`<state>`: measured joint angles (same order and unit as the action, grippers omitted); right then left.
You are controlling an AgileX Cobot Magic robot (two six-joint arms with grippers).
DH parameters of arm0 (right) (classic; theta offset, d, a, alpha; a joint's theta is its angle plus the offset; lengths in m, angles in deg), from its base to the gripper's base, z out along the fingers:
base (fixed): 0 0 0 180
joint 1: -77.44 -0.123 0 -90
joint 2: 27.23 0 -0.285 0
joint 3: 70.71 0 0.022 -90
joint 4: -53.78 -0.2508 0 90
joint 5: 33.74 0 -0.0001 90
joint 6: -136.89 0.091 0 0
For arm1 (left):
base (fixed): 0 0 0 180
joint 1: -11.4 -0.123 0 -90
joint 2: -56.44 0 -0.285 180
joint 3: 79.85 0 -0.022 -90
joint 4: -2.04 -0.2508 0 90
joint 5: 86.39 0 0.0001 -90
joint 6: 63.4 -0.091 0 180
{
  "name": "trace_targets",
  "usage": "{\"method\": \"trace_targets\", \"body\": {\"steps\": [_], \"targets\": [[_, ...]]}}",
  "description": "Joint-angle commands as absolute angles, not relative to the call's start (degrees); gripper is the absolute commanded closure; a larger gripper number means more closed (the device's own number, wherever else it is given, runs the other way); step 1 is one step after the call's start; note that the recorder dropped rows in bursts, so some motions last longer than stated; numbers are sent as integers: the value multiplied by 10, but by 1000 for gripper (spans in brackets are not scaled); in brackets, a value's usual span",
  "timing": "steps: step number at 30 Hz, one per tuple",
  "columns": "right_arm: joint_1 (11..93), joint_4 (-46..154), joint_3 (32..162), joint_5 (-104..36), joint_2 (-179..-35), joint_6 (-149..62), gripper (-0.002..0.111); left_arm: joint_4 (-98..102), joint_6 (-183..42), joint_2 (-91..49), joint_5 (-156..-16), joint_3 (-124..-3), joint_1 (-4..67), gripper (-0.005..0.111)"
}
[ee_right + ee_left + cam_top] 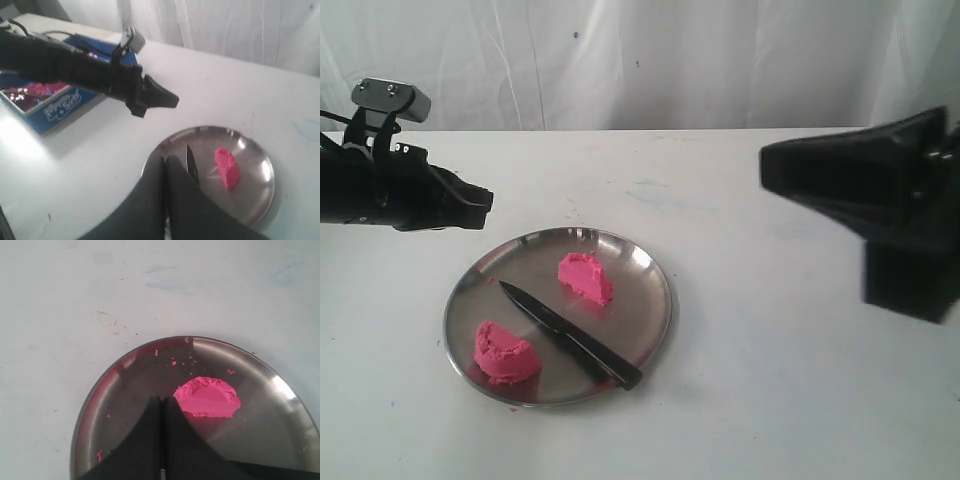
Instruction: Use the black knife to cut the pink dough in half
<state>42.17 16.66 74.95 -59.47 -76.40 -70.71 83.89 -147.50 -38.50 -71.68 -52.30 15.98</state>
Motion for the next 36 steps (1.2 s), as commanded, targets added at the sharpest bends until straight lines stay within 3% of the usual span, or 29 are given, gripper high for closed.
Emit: {"method": "trace_targets", "body": {"steps": [1,11,17,36], "targets": [[425,183,732,-537,-682,-694,108,845,-1474,-380,-710,-520,162,107],[426,213,601,-408,-620,-649,108,845,-1474,-380,-710,-520,162,107],[426,380,564,-409,-598,-461,108,845,-1474,-380,-710,-520,162,107],[426,499,434,-408,-486,-395,108,845,-1474,-380,-710,-520,162,107]]}}
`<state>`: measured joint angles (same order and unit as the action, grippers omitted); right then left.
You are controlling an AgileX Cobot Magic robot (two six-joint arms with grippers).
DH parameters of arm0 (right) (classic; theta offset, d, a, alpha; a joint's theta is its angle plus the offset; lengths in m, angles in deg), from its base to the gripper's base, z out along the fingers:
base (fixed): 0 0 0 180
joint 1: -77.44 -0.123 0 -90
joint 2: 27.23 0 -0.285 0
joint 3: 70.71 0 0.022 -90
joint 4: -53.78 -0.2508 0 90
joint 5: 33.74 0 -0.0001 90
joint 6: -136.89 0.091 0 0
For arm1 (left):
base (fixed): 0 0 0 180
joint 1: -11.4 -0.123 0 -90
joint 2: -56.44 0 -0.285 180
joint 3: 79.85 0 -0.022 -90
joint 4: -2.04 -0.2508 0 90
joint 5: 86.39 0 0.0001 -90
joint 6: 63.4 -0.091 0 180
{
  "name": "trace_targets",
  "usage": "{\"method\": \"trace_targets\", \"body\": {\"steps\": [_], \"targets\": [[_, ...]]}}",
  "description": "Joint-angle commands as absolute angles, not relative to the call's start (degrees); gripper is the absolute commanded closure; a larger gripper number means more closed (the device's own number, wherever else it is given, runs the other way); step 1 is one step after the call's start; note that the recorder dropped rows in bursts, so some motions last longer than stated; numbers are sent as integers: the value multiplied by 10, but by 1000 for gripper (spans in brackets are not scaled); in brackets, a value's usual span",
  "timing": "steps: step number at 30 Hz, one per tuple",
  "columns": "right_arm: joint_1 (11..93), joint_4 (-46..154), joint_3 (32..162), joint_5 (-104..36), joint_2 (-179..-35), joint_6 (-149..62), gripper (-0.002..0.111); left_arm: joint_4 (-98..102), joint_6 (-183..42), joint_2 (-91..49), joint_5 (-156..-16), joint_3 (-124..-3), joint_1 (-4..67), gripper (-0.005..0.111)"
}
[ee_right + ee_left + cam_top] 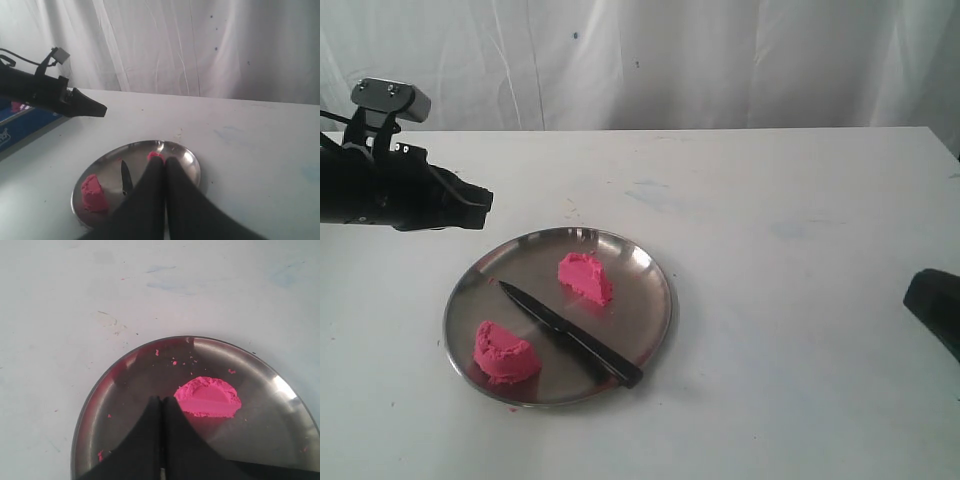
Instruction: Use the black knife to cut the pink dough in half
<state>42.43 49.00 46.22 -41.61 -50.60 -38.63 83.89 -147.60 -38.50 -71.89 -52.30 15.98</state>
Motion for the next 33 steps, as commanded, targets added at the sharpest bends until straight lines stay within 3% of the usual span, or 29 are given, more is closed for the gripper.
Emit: {"method": "trace_targets", "body": {"steps": [1,15,33], "targets": [[426,499,426,-408,-479,-403,108,845,-1474,-380,-710,-520,162,107],[426,480,329,-397,-366,-460,108,845,-1474,-380,-710,-520,162,107],[426,480,321,-412,-356,-446,108,845,-1474,-380,-710,-520,162,107]]}}
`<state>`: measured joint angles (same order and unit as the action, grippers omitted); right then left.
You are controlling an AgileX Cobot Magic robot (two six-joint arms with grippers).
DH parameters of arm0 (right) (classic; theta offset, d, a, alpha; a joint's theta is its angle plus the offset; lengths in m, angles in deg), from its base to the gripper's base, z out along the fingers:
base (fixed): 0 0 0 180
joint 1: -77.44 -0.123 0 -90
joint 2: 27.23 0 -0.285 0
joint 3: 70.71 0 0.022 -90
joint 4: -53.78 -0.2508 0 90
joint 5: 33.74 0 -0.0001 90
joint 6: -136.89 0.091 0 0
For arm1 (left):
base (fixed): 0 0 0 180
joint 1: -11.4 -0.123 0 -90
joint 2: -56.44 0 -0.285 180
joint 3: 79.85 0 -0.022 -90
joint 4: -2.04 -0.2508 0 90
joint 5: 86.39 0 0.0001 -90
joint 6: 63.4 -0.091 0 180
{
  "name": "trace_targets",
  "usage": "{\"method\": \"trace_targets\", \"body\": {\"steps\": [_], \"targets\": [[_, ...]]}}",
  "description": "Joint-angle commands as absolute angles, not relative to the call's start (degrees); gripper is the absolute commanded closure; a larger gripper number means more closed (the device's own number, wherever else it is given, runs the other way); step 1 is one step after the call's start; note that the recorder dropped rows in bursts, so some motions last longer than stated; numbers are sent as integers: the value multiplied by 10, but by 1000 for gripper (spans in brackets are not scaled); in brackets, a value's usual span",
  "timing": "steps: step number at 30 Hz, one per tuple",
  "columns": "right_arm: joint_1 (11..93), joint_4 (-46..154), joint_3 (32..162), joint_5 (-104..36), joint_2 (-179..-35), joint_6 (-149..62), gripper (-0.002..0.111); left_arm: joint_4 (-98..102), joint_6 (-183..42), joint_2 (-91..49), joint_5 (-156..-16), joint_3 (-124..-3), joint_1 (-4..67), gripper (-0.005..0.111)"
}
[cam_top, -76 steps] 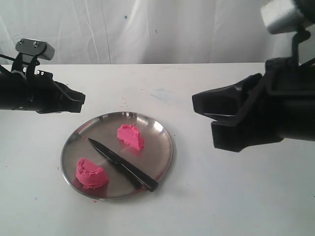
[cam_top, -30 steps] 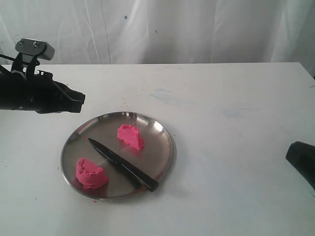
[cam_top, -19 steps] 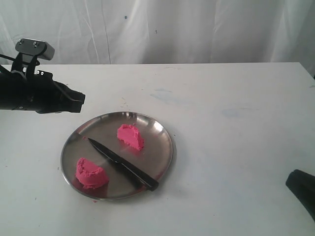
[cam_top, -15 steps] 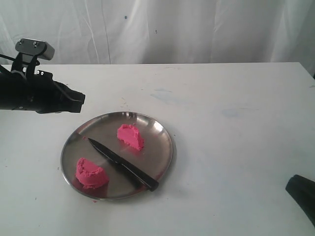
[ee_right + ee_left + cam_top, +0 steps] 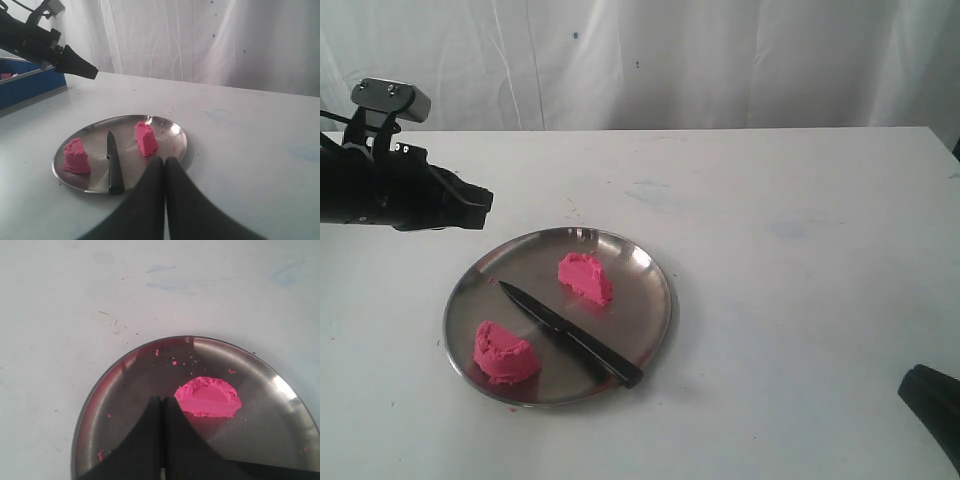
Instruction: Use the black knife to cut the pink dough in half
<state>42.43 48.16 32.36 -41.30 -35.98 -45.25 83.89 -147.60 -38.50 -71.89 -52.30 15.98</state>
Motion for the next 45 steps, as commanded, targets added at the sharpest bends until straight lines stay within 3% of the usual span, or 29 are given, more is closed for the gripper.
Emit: {"method": "trace_targets", "body": {"steps": [1,28,34,45], "targets": [[426,480,321,-412,-356,-446,108,845,-1474,-380,-710,-520,162,107],[426,480,321,-412,-356,-445,108,845,-1474,-371,-722,-516,162,107],[426,480,321,-413,-356,-445,108,845,-1484,-300,-825,-466,162,107],[426,482,321,-413,-356,-445,108,845,-1484,-81,-833,-371,162,107]]}}
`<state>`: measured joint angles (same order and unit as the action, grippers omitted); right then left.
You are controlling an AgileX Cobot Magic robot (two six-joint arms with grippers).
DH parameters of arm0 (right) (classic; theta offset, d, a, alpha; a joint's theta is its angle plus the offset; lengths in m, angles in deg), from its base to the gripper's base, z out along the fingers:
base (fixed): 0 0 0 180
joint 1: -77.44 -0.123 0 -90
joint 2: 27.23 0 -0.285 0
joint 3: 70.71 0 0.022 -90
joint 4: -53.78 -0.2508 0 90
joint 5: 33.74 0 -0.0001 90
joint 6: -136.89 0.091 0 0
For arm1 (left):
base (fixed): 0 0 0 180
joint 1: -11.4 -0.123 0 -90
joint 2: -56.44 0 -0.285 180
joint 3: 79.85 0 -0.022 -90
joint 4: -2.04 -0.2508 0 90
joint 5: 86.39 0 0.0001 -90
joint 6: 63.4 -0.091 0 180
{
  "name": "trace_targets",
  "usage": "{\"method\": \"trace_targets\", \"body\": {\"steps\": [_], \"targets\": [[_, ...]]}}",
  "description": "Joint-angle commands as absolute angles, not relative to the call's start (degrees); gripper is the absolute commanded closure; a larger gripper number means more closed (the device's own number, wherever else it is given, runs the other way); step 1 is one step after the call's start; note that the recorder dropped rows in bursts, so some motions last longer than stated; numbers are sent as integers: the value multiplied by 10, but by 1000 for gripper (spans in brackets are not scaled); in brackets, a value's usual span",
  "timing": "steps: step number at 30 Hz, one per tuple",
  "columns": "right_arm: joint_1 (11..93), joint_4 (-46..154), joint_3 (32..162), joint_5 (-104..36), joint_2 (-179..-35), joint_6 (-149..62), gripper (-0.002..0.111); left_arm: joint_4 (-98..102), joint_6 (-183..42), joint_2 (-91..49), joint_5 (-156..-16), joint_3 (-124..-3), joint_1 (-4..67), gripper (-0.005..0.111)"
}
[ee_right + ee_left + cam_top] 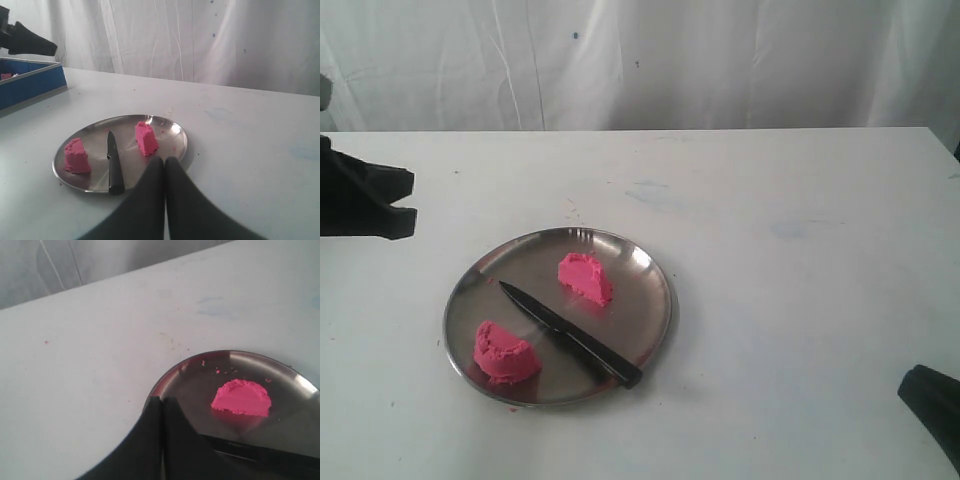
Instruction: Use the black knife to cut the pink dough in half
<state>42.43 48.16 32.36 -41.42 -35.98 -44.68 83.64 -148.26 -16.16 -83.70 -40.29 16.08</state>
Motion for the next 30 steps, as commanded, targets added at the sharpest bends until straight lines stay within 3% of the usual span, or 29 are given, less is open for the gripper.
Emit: {"method": "trace_targets", "body": {"steps": [1,8,15,30], "targets": [[426,482,321,-413,-356,-445,108,845,-1483,-64,-833,-363,162,107],[426,482,321,-413,-356,-445,108,797,-1312,92,-817,-294,162,107],[426,482,321,-413,-356,-445,108,308,-750,197,-810,-244,162,107],[426,482,321,-413,-356,-445,108,204,-634,336,-883,-84,162,107]]}}
